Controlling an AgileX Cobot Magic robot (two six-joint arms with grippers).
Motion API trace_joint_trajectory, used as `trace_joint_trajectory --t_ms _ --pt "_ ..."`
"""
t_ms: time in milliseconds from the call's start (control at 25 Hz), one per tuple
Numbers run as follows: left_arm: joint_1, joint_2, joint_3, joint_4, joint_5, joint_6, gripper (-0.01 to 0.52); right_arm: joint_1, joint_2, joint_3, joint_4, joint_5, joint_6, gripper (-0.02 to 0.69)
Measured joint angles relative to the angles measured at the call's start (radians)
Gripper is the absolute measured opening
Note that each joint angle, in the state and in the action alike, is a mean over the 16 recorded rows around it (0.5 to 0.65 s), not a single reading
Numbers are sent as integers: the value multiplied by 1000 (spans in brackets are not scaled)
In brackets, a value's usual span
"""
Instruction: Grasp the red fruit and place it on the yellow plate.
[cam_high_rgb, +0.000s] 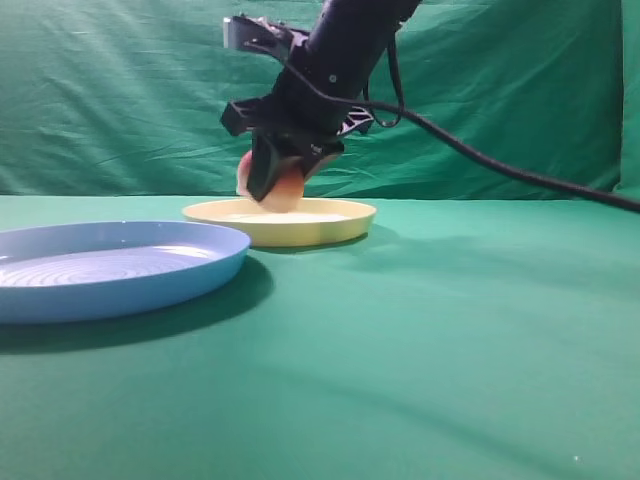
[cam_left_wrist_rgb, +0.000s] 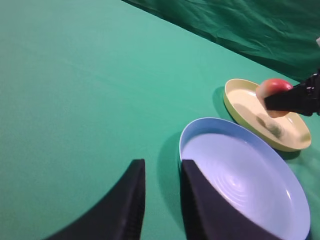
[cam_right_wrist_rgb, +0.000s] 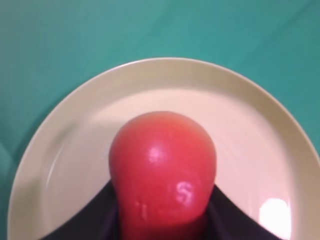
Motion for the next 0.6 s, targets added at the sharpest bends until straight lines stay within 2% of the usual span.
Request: trace_joint_trajectory --t_ms 120,240,600 --pt "0 0 0 0 0 0 157 -2 -45 -5 -24 40 13 595" --pt "0 0 0 0 0 0 157 -3 -121 -6 -48 98 36 560" --pt "0 0 0 0 0 0 157 -8 -463 10 -94 355 141 214"
